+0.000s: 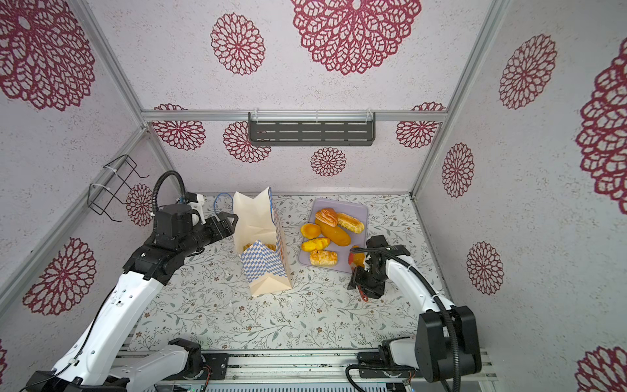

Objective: Place the fake bread into the paper bag
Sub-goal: 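Lower the tongs and close them on a yellow oval bun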

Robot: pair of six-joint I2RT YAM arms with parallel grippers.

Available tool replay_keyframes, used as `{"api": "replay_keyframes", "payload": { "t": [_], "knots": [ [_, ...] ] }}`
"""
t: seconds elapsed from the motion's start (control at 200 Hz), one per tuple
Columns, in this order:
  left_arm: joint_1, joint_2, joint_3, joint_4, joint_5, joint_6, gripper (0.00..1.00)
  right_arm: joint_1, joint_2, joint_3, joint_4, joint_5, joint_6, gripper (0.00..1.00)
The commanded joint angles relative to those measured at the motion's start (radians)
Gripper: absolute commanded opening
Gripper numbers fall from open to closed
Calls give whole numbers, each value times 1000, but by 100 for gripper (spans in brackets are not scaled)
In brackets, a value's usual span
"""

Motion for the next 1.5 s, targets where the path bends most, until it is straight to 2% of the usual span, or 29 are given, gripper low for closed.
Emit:
{"api": "replay_keyframes", "payload": {
  "t": [0.0, 0.51, 0.966, 1.251, 1.491],
  "knots": [
    [-6, -7, -15, 27, -2, -6, 86, -17, 11, 35, -2, -31, -37, 61],
    [-5, -6, -26, 40, -4, -6, 86, -28, 59, 63, 4, -80, -48, 54],
    [-4, 19, -17, 47, 1, -2, 88, -28, 51, 104, -14, -83, -41, 32],
    [1, 54, 16, 27, -3, 3, 91, -28, -13, 130, -13, -77, -7, 27],
    [2, 75, 43, 13, -2, -6, 87, -28, -105, 160, -18, -63, 21, 25]
  ]
}}
